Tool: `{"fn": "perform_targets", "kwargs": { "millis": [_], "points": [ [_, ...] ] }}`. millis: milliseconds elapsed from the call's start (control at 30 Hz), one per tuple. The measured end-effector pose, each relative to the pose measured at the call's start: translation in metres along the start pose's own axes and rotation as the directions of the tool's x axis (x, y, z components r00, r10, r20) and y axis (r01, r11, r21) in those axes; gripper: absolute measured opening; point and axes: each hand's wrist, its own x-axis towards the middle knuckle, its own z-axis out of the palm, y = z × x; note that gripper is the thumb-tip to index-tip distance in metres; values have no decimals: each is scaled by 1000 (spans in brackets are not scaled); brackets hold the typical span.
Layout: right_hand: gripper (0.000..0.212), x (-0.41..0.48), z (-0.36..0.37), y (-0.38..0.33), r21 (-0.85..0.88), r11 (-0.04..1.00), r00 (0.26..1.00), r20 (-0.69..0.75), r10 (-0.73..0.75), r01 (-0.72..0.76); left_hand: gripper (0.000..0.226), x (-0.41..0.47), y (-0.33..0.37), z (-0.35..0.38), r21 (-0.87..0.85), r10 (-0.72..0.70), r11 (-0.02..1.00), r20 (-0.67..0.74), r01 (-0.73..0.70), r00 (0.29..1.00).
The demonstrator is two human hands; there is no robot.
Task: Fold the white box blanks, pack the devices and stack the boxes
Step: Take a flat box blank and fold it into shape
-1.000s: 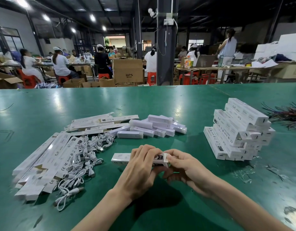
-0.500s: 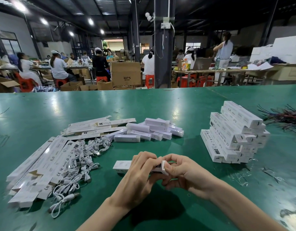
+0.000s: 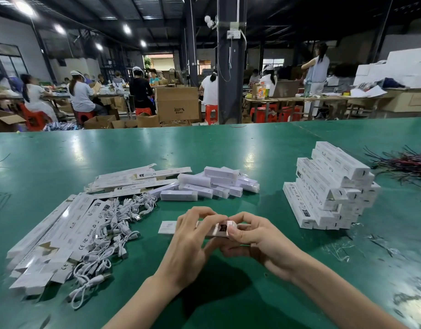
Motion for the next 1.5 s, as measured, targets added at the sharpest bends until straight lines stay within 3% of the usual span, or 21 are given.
{"fn": "perform_targets", "kwargs": {
  "millis": [100,167,333,567,733,900,1000,1067,1133,1200,1267,1300,1367,1500],
  "points": [
    [27,2,-7,-4,75,997,998,-57,6,-1,44,4,-9,-5,170,-61,984,61,49,996],
    [27,3,-10,-6,117,993,998,-57,6,1,35,6,-14,-7,214,-67,976,75,50,995],
    [15,5,-13,-9,292,955,998,33,50,-57,31,6,-13,-7,181,-84,981,54,73,995],
    [25,5,-11,-8,251,968,998,-61,33,-17,33,4,-8,-4,166,-70,984,43,62,997],
    [22,5,-13,-13,273,962,998,-57,21,-4,35,6,-4,-2,129,-52,990,-11,53,999],
    [24,9,-18,-13,240,970,985,-173,-1,43,49,6,-1,0,193,-20,981,91,2,996],
    [29,15,-21,-10,329,936,965,-261,-37,125,49,11,1,2,253,-3,967,129,-30,992],
    [21,22,-22,-5,394,896,941,-330,-69,203,43,21,7,3,232,-82,971,96,58,992],
    [12,27,-23,3,287,932,910,-406,-90,220,38,38,16,5,125,-279,954,49,272,959],
    [11,28,-23,12,-129,975,856,-468,-219,178,37,64,22,9,-59,-507,857,83,512,858],
    [22,28,-23,22,-558,814,803,-403,-438,164,37,94,28,16,-290,-640,681,210,672,739],
    [27,29,-23,27,-682,713,793,-341,-506,161,38,108,31,23,-356,-664,612,253,706,703],
    [32,29,-19,33,-811,571,819,-237,-522,129,40,133,40,40,-378,-682,563,289,735,672],
    [36,30,-22,39,-890,436,846,-125,-519,136,20,169,60,85,-431,-694,404,430,807,577]
  ]
}}
